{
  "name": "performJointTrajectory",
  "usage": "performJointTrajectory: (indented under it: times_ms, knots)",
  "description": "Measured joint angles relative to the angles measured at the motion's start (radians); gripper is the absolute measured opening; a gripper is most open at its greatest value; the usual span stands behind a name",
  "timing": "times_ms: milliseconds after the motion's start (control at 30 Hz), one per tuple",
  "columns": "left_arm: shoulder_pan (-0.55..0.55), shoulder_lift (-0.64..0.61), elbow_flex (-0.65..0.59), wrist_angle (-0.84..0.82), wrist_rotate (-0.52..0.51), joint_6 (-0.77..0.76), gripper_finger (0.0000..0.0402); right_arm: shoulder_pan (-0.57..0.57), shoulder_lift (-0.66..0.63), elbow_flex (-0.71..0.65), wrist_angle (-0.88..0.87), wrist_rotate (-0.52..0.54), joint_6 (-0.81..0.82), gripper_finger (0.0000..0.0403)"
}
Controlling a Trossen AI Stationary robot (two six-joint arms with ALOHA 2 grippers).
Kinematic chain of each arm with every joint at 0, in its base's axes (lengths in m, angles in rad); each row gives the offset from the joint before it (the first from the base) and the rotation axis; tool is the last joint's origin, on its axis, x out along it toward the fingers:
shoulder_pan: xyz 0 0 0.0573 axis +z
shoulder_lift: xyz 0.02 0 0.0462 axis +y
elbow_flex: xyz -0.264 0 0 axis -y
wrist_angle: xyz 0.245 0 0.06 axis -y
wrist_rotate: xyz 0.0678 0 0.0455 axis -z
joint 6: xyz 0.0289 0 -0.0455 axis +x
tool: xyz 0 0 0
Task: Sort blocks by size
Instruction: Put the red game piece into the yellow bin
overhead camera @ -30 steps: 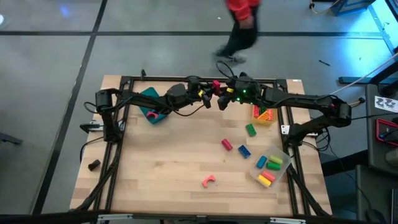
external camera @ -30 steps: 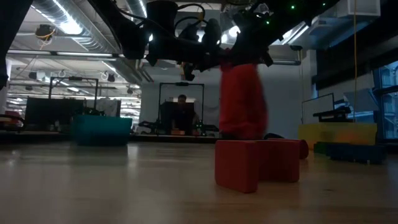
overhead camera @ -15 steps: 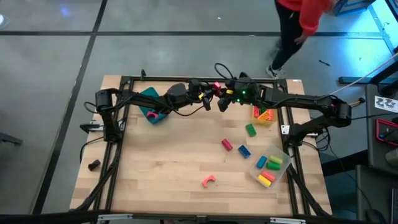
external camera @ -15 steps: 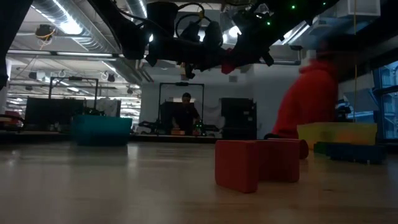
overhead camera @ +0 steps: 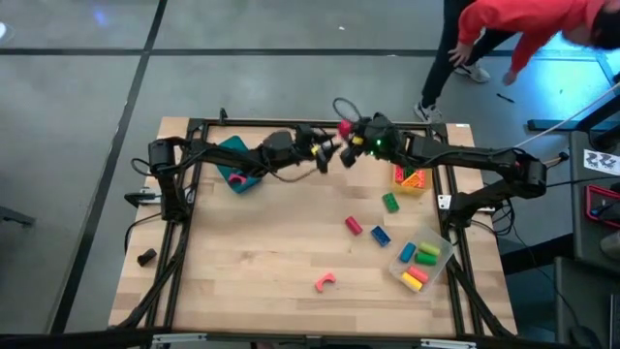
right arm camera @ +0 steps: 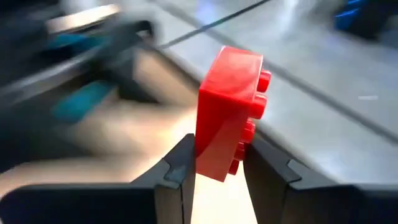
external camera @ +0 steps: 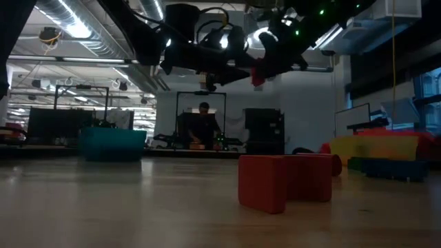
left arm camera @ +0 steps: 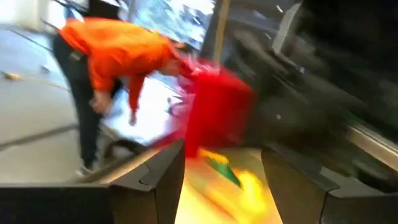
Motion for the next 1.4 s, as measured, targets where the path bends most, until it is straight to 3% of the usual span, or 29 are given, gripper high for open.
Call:
performJointTrajectory:
  times_ms: [133,300,567,833,1100,1400]
  knots:
    - [-0.011,0.0,0.0,-0.078,0.015,-0.022,0.0193,-0.025,0.0,0.001,-0.008,0.138,-0.064,0.0109]
    - [-0.015,0.0,0.0,-0.153,-0.018,-0.01,0.0194,-0.07,0.0,0.001,-0.085,0.148,-0.1,0.011]
    - [-0.043,0.0,0.0,-0.29,-0.021,-0.006,0.0196,-0.143,0.0,0.001,-0.547,0.091,-0.095,0.0112]
    - [-0.074,0.0,-0.001,-0.314,-0.021,0.045,0.0196,-0.25,-0.001,0.001,-0.978,0.055,-0.091,0.0112]
    - [-0.083,0.0,-0.001,-0.314,-0.023,0.065,0.0196,-0.325,-0.001,0.001,-1.037,0.014,-0.119,0.0123]
    - [-0.121,0.0,-0.001,-0.313,-0.023,0.076,0.0196,-0.322,-0.001,0.001,-1.038,0.014,-0.119,0.0202]
